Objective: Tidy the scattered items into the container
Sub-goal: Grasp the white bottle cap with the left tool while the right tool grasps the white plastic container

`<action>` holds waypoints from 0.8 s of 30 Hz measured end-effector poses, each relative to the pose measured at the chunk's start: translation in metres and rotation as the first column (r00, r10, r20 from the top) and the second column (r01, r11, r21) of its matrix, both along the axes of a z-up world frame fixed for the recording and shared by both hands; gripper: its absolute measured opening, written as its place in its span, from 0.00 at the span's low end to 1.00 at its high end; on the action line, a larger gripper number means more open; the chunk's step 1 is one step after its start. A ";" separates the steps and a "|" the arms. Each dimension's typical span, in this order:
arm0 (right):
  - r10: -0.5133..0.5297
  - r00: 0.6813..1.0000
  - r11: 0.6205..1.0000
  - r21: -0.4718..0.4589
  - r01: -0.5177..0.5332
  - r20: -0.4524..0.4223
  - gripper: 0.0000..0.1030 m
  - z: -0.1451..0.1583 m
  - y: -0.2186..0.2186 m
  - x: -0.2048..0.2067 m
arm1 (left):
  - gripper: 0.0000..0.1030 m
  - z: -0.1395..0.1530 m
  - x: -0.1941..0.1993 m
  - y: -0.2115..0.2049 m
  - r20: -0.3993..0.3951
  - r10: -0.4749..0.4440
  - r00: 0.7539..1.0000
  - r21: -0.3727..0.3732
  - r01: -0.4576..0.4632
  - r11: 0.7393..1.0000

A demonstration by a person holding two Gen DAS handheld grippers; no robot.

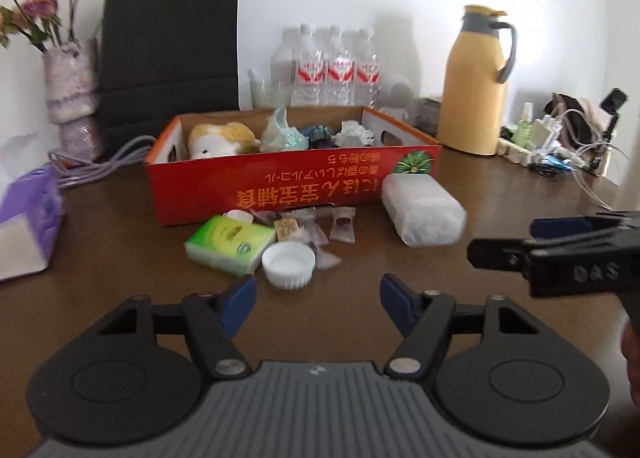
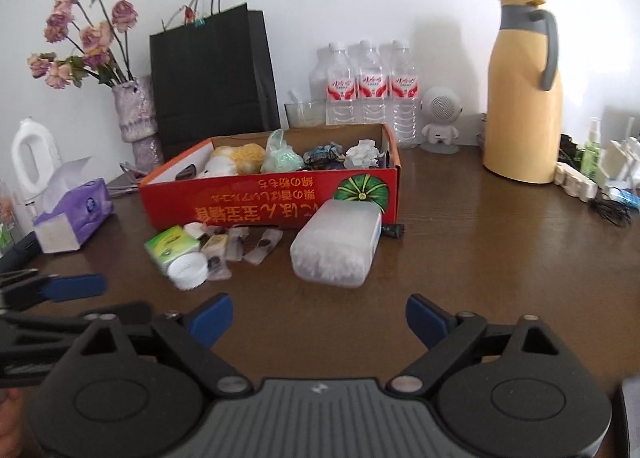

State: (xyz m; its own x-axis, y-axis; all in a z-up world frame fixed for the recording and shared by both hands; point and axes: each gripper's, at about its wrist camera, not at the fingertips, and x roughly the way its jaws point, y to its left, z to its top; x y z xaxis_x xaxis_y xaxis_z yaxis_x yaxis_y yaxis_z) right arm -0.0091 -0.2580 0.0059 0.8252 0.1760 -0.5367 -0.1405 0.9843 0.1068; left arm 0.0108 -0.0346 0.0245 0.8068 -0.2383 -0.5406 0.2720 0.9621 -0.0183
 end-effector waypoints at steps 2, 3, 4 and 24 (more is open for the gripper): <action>-0.002 1.000 1.000 -0.005 0.002 -0.001 0.88 0.000 0.000 0.013 | 0.68 -0.006 0.021 -0.004 -0.031 0.016 0.999 0.018 -0.016 1.000; -0.002 1.000 1.000 -0.008 0.002 -0.005 0.88 0.000 0.000 0.019 | 0.67 -0.009 0.028 -0.004 -0.048 0.029 0.998 0.021 -0.028 0.999; -0.002 1.000 1.000 -0.010 0.002 -0.009 0.88 -0.001 0.000 0.025 | 0.66 -0.013 0.035 -0.004 -0.067 0.041 0.997 0.020 -0.040 0.999; -0.028 0.995 0.996 -0.086 0.020 -0.093 0.67 -0.021 0.024 0.104 | 0.39 -0.017 0.047 0.003 -0.081 0.069 0.994 0.022 -0.067 0.997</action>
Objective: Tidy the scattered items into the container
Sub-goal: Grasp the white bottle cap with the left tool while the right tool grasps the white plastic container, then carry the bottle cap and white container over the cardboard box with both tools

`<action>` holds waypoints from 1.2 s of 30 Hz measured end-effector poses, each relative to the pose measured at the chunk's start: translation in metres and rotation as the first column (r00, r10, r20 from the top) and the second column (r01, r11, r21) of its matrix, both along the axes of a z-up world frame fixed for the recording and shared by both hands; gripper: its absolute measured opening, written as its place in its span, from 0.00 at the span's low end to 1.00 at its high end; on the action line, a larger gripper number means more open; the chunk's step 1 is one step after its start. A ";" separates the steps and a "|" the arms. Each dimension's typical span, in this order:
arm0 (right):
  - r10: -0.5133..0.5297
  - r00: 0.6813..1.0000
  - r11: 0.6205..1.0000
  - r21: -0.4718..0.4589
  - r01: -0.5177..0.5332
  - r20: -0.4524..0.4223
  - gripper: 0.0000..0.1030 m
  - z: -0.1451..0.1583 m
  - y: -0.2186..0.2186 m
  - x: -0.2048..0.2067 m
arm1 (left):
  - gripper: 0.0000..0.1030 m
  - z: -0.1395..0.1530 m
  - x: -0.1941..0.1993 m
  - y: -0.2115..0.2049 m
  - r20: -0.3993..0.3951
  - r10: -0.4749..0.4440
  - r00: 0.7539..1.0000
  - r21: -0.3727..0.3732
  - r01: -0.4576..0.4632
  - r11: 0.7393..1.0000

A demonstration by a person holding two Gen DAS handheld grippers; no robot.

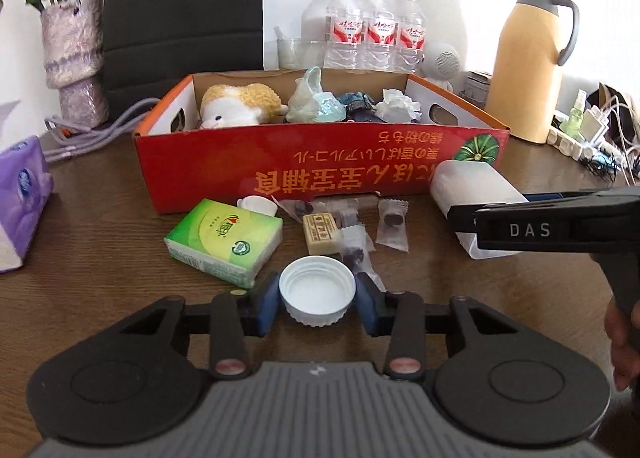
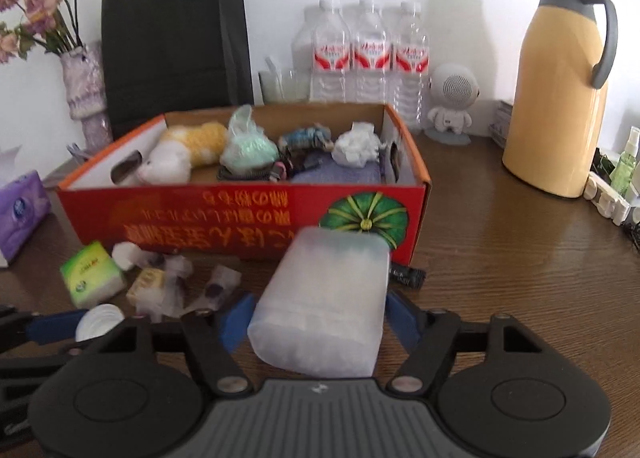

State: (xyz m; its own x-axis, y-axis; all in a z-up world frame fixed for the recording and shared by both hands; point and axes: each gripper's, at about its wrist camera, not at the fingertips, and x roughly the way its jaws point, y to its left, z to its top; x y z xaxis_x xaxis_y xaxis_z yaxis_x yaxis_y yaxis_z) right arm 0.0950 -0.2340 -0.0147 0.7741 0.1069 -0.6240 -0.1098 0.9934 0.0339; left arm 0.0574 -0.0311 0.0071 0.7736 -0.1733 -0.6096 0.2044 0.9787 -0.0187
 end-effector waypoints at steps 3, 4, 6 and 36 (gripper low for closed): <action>0.035 0.999 0.999 -0.001 -0.035 -0.021 0.66 0.006 0.000 -0.017 | 0.39 0.007 -0.025 0.003 0.008 -0.026 1.000 -0.024 0.026 0.999; 0.045 0.999 0.999 0.002 -0.045 -0.025 0.66 0.006 -0.002 -0.027 | 0.39 0.009 -0.036 0.004 0.008 -0.036 0.999 -0.032 0.036 0.999; 0.076 0.996 0.997 0.004 -0.076 -0.045 0.65 0.005 -0.004 -0.052 | 0.39 0.009 -0.059 0.006 0.000 -0.053 0.999 -0.034 0.053 0.998; 0.076 0.986 0.985 0.142 -0.097 0.151 0.62 0.102 -0.036 -0.063 | 0.39 0.089 -0.028 0.013 0.267 -0.051 0.962 -0.038 0.063 0.997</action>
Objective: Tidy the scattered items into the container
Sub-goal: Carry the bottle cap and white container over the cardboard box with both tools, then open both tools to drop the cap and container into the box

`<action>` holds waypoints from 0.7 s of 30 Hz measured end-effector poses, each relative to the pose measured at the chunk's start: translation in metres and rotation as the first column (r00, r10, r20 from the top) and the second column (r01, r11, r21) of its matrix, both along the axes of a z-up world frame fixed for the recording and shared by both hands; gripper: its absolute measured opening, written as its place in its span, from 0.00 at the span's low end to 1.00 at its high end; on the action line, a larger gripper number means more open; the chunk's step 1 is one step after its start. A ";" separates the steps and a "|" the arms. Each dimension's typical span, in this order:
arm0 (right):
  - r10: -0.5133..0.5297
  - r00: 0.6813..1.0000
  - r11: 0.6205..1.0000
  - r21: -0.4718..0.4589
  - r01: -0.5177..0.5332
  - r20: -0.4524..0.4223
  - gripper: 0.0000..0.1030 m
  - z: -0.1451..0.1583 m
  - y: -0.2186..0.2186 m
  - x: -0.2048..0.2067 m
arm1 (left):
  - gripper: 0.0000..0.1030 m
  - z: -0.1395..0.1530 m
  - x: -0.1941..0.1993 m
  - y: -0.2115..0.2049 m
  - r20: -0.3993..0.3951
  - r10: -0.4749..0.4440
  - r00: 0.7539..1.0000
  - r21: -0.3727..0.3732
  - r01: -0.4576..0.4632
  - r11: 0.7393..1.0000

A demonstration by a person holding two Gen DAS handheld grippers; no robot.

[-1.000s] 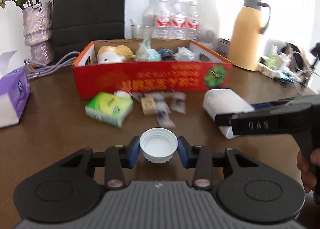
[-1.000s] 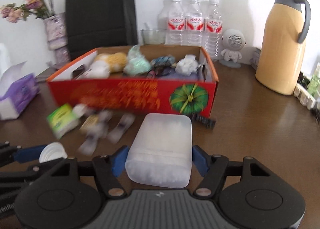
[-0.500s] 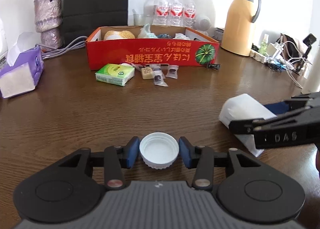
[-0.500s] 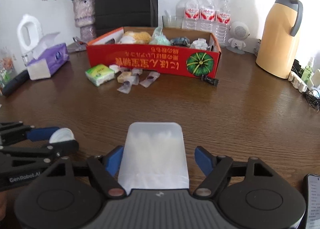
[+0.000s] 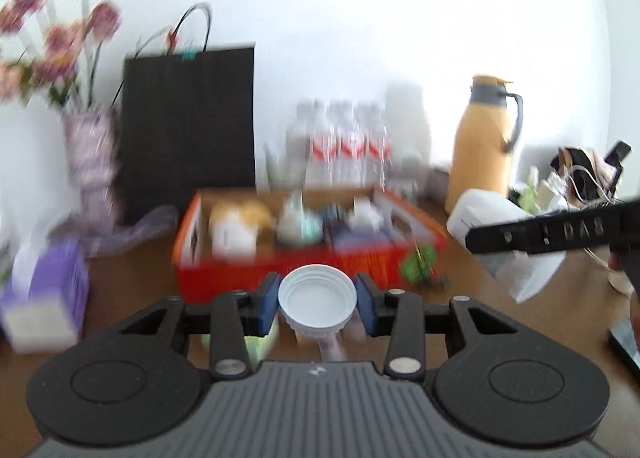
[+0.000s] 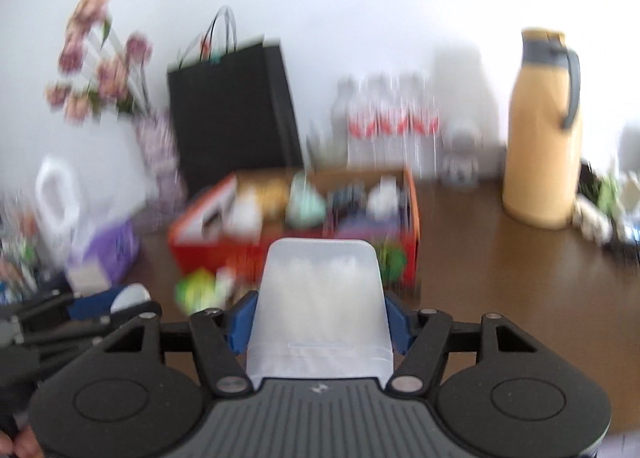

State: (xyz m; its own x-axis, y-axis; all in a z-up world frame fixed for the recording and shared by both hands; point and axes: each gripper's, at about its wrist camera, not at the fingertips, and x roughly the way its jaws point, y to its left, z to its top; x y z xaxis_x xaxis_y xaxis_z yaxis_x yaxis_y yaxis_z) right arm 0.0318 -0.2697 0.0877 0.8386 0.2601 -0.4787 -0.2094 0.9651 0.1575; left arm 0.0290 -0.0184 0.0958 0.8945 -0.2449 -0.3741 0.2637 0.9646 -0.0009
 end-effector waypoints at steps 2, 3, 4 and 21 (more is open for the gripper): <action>0.008 0.999 1.000 0.017 -0.008 -0.032 0.62 0.015 0.002 0.051 | 0.39 0.012 0.051 -0.001 -0.049 -0.032 0.998 -0.015 0.032 0.999; 0.020 0.997 1.000 0.025 -0.018 -0.080 0.62 0.019 0.004 0.082 | 0.39 0.015 0.080 -0.002 -0.104 -0.049 0.993 -0.021 0.047 0.999; 0.035 0.988 0.999 0.023 -0.032 -0.147 0.62 0.020 0.010 0.115 | 0.39 0.017 0.109 -0.002 -0.167 -0.055 0.984 -0.026 0.051 0.998; -0.108 0.853 0.975 -0.223 -0.010 -0.510 0.62 -0.074 0.054 0.309 | 0.42 -0.058 0.290 -0.008 -0.533 0.009 0.846 0.074 0.036 0.997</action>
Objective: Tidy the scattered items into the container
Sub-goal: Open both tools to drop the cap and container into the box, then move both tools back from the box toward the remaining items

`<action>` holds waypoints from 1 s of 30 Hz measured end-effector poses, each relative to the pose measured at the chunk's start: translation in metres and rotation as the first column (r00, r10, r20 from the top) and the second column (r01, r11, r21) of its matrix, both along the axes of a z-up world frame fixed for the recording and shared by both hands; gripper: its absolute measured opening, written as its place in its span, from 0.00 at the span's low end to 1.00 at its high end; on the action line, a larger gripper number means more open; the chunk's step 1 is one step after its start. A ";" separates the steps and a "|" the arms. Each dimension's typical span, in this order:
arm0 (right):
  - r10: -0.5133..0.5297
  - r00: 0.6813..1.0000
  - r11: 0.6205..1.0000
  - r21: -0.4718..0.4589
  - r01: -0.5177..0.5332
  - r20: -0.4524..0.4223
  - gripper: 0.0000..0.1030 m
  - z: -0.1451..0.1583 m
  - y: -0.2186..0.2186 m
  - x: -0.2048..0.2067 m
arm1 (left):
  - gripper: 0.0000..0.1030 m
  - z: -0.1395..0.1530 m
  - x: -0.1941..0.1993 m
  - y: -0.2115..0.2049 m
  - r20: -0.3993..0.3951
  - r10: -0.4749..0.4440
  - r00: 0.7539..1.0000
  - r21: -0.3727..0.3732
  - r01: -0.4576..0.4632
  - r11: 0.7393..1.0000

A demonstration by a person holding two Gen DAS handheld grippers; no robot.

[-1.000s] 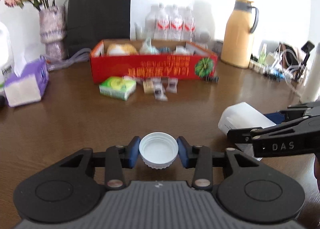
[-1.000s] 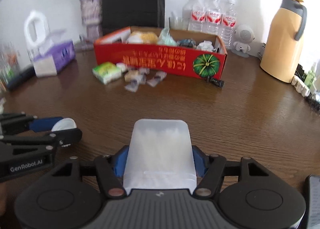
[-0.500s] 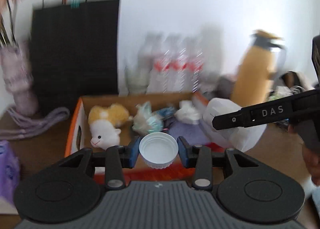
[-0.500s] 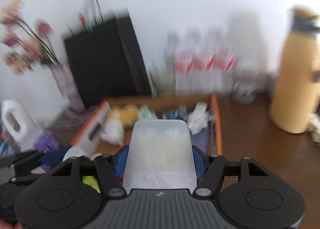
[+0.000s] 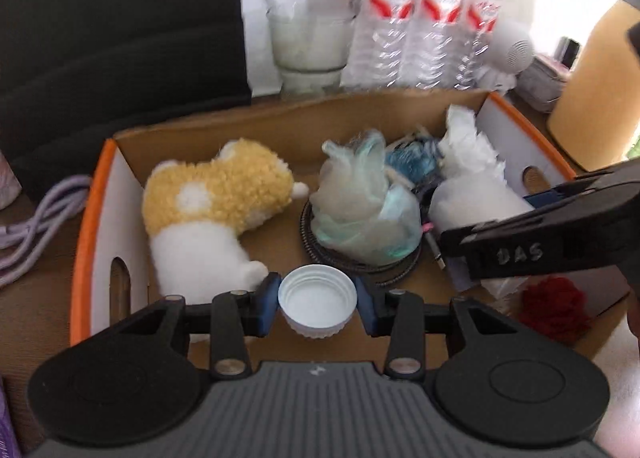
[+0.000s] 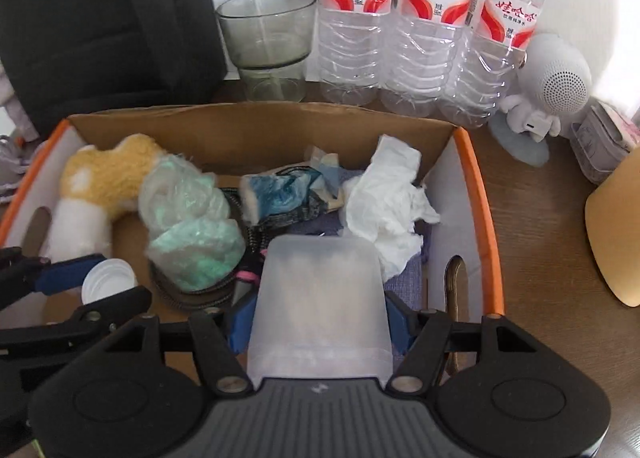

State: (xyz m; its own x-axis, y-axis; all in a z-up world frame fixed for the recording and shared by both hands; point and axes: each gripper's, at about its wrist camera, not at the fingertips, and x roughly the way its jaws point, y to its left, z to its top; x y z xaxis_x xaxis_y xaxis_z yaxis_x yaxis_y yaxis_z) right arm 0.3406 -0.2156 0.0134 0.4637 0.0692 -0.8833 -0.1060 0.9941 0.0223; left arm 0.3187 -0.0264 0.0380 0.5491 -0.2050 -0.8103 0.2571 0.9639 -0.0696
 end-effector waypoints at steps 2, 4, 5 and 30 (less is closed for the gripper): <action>-0.017 1.000 0.999 0.027 0.017 0.000 0.62 -0.001 -0.003 0.003 | 0.47 0.003 -0.002 0.004 0.011 0.009 1.000 -0.019 -0.009 1.000; -0.029 1.000 0.998 0.057 0.029 -0.004 0.64 0.000 -0.006 0.005 | 0.48 0.005 -0.004 0.005 0.020 0.013 1.000 0.003 -0.013 1.000; -0.030 0.999 0.997 0.070 0.030 -0.012 0.65 0.002 -0.007 0.008 | 0.48 0.006 -0.004 0.006 0.018 0.019 1.000 0.002 -0.019 1.000; 0.032 0.974 0.990 0.143 0.001 -0.224 0.84 0.036 -0.028 -0.068 | 0.78 0.052 -0.079 0.035 0.000 0.100 0.995 0.025 -0.100 0.995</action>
